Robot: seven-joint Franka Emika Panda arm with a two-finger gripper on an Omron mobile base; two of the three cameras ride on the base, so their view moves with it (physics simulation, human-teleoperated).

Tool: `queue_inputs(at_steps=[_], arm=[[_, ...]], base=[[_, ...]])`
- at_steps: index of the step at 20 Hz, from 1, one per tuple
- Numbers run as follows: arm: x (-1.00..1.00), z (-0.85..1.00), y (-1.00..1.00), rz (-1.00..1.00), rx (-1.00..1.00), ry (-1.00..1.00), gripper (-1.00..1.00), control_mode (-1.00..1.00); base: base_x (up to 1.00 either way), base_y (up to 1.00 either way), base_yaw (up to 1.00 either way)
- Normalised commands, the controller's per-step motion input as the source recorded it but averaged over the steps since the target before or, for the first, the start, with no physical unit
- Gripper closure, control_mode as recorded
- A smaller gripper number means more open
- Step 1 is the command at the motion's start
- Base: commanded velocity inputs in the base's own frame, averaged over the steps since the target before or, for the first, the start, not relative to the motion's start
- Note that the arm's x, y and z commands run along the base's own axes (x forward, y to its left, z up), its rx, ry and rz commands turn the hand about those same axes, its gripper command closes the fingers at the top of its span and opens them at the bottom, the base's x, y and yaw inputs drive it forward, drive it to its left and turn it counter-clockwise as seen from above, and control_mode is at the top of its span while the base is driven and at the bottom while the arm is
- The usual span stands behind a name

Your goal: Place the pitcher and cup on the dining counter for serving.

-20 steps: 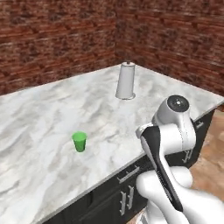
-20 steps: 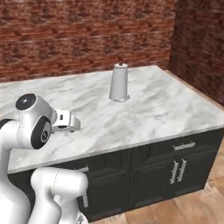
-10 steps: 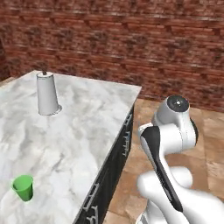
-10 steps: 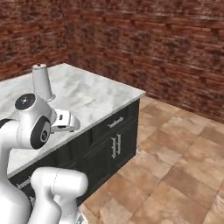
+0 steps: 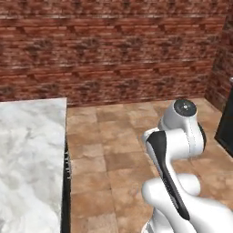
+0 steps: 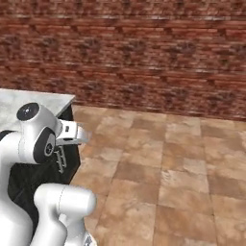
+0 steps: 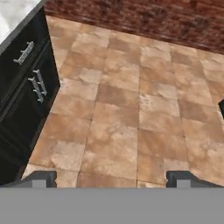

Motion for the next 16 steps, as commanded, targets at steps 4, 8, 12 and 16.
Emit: queue_inputs(at_steps=[4, 8, 12, 16], arm=[[0.0, 0.0, 0.0, 0.0, 0.0, 0.0, -1.0, 1.0], [0.0, 0.0, 0.0, 0.0, 0.0, 0.0, -1.0, 1.0], [0.0, 0.0, 0.0, 0.0, 0.0, 0.0, -1.0, 1.0], [0.0, 0.0, 0.0, 0.0, 0.0, 0.0, -1.0, 1.0]], base=[[0.0, -0.36, -0.78], [0.04, -0.27, -0.73], [0.3, -0.14, -0.66], [0.65, -0.01, -0.58]])
